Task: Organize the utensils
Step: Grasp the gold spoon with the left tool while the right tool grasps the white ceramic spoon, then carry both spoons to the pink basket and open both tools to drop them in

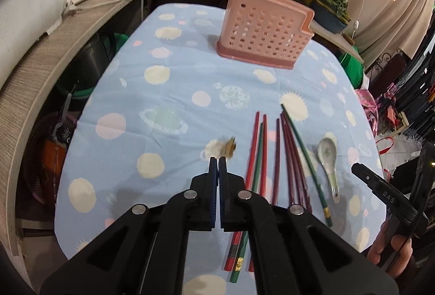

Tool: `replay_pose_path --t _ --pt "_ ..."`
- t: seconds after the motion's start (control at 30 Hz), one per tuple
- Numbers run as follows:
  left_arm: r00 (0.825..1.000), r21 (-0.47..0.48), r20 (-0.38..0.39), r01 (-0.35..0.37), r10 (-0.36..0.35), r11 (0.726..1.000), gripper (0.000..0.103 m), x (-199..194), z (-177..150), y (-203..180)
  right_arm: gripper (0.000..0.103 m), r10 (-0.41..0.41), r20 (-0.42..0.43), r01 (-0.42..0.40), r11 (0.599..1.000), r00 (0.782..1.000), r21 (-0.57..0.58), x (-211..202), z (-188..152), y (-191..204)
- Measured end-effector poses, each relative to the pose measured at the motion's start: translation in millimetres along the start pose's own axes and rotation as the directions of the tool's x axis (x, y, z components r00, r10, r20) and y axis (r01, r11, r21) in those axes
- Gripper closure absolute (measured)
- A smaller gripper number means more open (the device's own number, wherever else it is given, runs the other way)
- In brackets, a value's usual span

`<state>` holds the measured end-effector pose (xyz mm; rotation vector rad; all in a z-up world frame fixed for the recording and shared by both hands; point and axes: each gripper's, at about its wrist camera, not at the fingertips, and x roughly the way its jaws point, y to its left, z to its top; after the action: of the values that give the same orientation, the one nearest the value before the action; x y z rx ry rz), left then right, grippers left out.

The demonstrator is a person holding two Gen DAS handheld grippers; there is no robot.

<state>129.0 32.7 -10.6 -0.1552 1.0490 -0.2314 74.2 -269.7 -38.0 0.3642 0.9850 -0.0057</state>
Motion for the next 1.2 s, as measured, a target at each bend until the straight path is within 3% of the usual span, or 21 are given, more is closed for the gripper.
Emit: replay_pose_path --t 0.13,0.23,0.37,0.43,0.5,0.57,0.77,0.83,0.87,0.9,1.2 --pt "0.999 -0.014 -0.042 -0.018 0.017 1.0 0.099 13 -12 9 0.074 0.024 -0.065 -0.025 1.0 0.998 -0.005 17 -15 7" --pt "0.998 -0.02 -0.05 -0.031 0.03 0.999 0.098 16 -16 15 0.083 0.005 -0.099 -0.007 1.0 0.995 -0.025 29 -28 12" --pt "0.997 -0.035 -0.062 -0.042 0.04 0.998 0.094 22 -22 24 0.091 -0.052 -0.068 0.047 0.996 0.996 -0.079 28 -32 17" --pt "0.996 -0.035 -0.074 -0.055 0.052 0.998 0.087 27 -26 26 0.093 -0.07 -0.056 0.064 0.993 0.996 -0.102 28 -33 18" --pt "0.995 -0.034 -0.081 -0.064 0.061 0.997 0.066 31 -31 27 0.094 -0.083 -0.05 0.076 0.99 0.995 -0.118 27 -35 20" --pt "0.994 -0.031 -0.082 -0.076 0.073 0.997 0.061 36 -37 29 0.095 -0.083 -0.05 0.077 0.99 0.995 -0.118 27 -35 20" --pt "0.995 -0.03 -0.083 -0.064 0.062 0.997 0.062 44 -47 31 0.095 -0.063 -0.058 0.058 0.995 0.996 -0.087 26 -31 16" --pt "0.996 -0.029 -0.082 -0.045 0.043 0.999 0.072 44 -48 30 0.095 -0.059 -0.058 0.054 0.995 0.997 -0.081 26 -30 15" --pt "0.996 -0.028 -0.09 -0.031 0.029 0.999 0.084 44 -48 29 0.095 -0.06 -0.056 0.055 0.995 0.997 -0.079 25 -29 15" --pt "0.995 -0.029 -0.094 -0.026 0.023 0.999 0.091 45 -49 29 0.095 -0.06 -0.055 0.056 0.995 0.997 -0.077 25 -29 15" --pt "0.997 -0.066 -0.077 -0.007 0.002 0.998 0.1 31 -45 29 0.096 -0.051 -0.026 0.05 0.997 0.998 -0.059 10 -23 14"
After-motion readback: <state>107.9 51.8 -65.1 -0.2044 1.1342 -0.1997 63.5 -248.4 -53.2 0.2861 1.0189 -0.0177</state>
